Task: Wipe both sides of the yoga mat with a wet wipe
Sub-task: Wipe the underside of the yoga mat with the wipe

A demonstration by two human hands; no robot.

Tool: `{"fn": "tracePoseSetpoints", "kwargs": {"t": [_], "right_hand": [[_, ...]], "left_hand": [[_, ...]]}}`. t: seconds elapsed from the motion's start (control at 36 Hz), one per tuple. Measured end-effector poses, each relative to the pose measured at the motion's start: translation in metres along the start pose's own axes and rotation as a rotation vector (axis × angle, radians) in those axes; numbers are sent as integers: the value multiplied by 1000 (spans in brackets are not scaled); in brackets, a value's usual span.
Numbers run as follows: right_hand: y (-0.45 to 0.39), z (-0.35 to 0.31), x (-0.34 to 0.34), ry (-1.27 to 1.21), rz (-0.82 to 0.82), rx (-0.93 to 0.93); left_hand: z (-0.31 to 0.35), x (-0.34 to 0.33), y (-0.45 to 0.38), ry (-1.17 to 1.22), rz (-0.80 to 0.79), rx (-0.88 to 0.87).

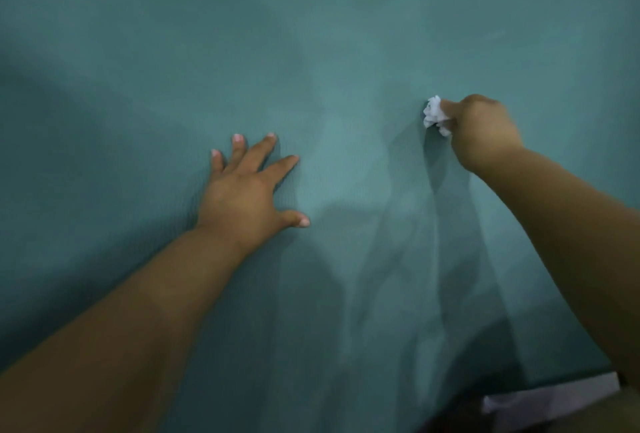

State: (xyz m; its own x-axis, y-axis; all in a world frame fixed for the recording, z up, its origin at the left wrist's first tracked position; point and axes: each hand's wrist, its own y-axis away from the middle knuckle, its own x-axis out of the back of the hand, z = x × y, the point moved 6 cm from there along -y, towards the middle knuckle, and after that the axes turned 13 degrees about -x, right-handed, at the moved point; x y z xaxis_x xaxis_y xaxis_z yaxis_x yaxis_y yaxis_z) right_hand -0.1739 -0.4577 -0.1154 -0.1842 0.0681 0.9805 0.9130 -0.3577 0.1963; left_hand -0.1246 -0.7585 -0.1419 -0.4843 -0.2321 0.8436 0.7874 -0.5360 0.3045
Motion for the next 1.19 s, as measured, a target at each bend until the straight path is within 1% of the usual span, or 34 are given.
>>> {"fn": "tracePoseSetpoints", "kwargs": {"t": [0.06,0.14,0.17,0.19,0.25,0.33,0.42,0.44,0.47,0.5,0.56,0.58,0.61,0.64,0.69,0.72,0.78,0.81,0.86,0.89,0.92,0.94,0.97,1.0,1.08,1.11,1.17,1.19], "right_hand": [[-8,2,1,-94,50,-113],[-7,-11,-7,-353,84,-273],[-5,-21,-12,-394,79,-294],[1,-36,-16,-398,96,-275],[19,-71,-23,-411,120,-129],[57,-115,-29,-376,118,242],[83,-125,-32,-289,48,619],[78,-119,-32,-239,57,672],[65,-108,-31,-183,90,652],[45,-94,-26,-142,151,540],[1,-55,-16,-36,174,155],[-10,-40,-12,-33,160,-16],[-15,-32,-10,-76,156,-131],[-14,-31,-12,-125,151,-199],[-4,-46,-18,-238,177,-224],[4,-59,-22,-281,176,-183],[27,-95,-30,-300,167,-22],[41,-113,-32,-292,159,99],[71,-144,-34,-257,138,400],[81,-150,-36,-243,116,512],[84,-148,-39,-208,107,586],[78,-141,-39,-162,87,613],[65,-130,-38,-125,95,585],[47,-114,-31,-106,120,493],[-1,-55,-13,-26,108,40],[-6,-45,-8,-34,123,-63],[-3,-48,-11,-55,135,-161],[5,-58,-15,-87,117,-157]], "left_hand": [[0,0,0,10,-6,3],[-2,0,1,16,-7,7],[-2,0,1,19,-4,7],[-2,0,1,21,1,8],[-3,0,1,18,13,12],[-3,0,2,14,23,13],[-4,0,2,17,26,14],[-4,-1,2,19,25,15],[-4,-1,2,22,28,15],[-4,-1,2,29,36,14],[-4,0,1,52,56,14],[-4,0,1,61,64,16],[-5,1,1,67,72,16],[-5,1,1,72,77,17],[-6,2,1,78,79,22],[-6,2,1,80,78,24],[-5,2,1,83,79,26],[-5,2,1,85,78,26],[-5,2,1,82,64,27],[-5,2,1,78,53,25],[-6,1,1,74,43,22],[-7,1,1,74,35,20],[-8,1,1,76,32,18],[-8,1,1,79,32,15],[-8,1,2,95,54,14],[-8,1,2,103,61,17],[-8,2,1,116,63,22],[-8,2,0,117,55,23]]}}
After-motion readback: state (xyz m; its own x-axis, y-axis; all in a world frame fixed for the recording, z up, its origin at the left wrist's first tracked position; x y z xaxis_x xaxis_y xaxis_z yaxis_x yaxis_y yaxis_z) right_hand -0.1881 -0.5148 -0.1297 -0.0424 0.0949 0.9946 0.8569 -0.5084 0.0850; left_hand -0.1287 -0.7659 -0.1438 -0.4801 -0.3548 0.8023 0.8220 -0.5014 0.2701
